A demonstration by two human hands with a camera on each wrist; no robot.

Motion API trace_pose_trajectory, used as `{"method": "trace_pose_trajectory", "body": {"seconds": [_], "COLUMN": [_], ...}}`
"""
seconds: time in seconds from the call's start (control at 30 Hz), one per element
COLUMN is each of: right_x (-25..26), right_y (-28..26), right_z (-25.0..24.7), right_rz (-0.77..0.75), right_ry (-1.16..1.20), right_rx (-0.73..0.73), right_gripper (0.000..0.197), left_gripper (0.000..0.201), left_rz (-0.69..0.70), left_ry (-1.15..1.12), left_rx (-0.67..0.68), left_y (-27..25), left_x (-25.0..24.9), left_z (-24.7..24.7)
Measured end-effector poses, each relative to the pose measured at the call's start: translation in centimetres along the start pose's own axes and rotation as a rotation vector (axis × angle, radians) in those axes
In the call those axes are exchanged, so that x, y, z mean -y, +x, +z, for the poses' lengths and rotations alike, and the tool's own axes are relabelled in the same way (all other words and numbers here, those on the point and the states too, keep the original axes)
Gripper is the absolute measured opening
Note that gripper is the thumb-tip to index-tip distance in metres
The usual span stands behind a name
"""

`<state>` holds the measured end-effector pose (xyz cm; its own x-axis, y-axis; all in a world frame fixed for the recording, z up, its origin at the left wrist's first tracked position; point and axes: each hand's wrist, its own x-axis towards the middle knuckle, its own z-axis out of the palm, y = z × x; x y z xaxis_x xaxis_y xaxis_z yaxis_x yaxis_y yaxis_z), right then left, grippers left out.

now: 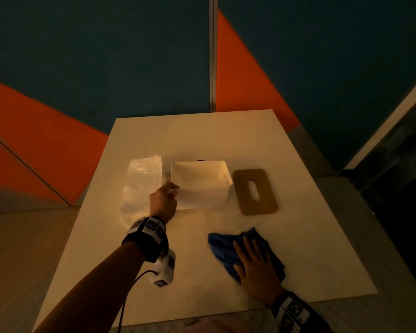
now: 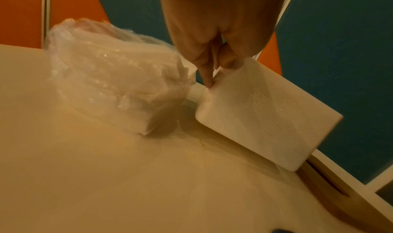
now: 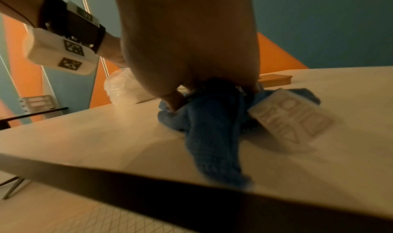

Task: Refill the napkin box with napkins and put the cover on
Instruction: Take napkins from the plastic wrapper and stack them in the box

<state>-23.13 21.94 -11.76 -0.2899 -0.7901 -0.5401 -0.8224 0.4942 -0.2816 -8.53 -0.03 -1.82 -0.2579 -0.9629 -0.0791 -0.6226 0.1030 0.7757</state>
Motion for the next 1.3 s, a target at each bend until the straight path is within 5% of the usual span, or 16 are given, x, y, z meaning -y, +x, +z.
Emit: {"method": "trace_pose_trajectory", "body": {"seconds": [0.07,0.17,0.33,0.67,0.9,0.97,1.07,1.13,1.3], "right_x": [0.2,0.4,1.0,2.4,3.9,4.8,6.7,7.9,10.3], "right_y": [-0.3,-0.4,-0.6,-0.5,0.0,0.0,0.2,0.7,2.0], "right_z": [-0.8,-1.5,-4.8,-7.9,-10.6,-11.9,-13.9,-14.9,-16.5], "right_rz": [-0.071,-0.083,-0.098,-0.139,-0.166,-0.208,-0.263,-0.309,-0.408], "right_ry": [-0.026,-0.051,-0.072,-0.151,-0.134,-0.086,-0.067,-0.042,-0.014], "right_rx": [-0.076,0.03,0.106,0.207,0.262,0.247,0.219,0.187,0.152], "right_gripper": [0.098,0.117,0.062,0.055,0.057,0.057,0.062,0.062,0.059], "left_gripper": [0.025,0.023,0.019,0.016,0.061,0.062,0.051,0.028,0.019], "left_rz": [-0.008,0.002,0.036,0.077,0.297,0.226,0.0,-0.023,-0.011], "left_ry": [0.002,0.049,0.113,0.122,0.243,0.496,0.752,0.704,0.468], "left_rx": [-0.006,0.009,0.017,-0.001,-0.062,-0.102,0.012,0.026,-0.131], "left_y": [0.0,0.1,0.4,1.0,-1.1,-1.9,-1.6,-1.0,-0.1], "left_x": [0.1,0.8,2.2,3.0,1.9,2.4,4.5,5.6,6.7], "left_z": [0.3,1.1,1.8,2.3,0.4,-1.8,-4.4,-5.4,-7.1]}}
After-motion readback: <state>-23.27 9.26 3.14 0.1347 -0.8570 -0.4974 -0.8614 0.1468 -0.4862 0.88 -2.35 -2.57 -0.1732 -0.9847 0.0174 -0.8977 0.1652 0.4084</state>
